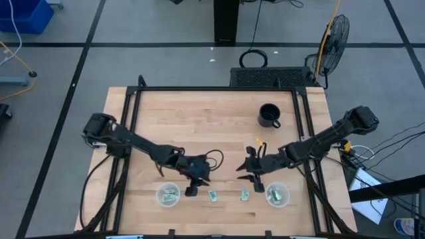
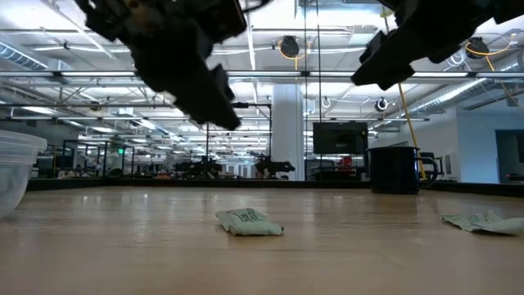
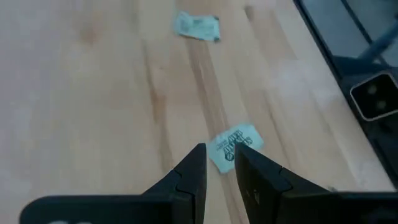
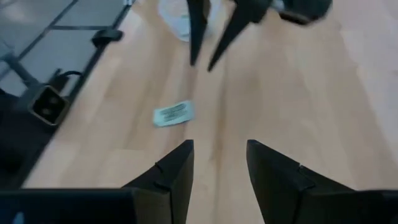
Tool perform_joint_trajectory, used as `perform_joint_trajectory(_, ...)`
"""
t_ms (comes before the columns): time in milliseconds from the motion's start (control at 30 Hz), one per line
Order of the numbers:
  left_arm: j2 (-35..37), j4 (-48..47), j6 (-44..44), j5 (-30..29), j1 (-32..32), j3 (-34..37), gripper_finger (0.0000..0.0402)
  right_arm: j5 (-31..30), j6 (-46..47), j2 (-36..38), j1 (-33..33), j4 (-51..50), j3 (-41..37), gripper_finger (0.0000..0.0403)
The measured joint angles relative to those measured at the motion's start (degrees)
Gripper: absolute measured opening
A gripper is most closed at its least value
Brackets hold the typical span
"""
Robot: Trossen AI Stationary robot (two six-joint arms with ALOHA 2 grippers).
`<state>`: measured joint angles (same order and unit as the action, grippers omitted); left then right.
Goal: Pick and place Stevia / Truvia into bins
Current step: Put the stevia packet into the left transparent container
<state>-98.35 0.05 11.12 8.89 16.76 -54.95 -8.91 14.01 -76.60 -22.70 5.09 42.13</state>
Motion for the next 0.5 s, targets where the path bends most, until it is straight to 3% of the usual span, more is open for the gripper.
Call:
perform_joint_trajectory(167, -5.62, 5.6, -3.41, 4.42, -0.79, 0.12, 0.0088, -0.08, 1.8, 0.0, -2.47, 0.52, 0.0, 0.0138)
perform_joint_trajectory(500, -13.02, 16.15, -9.22, 4.91, 1.66, 0.05, 0.0088, -0.18, 1.82, 0.0, -3.71, 0.26, 0.0, 0.0137)
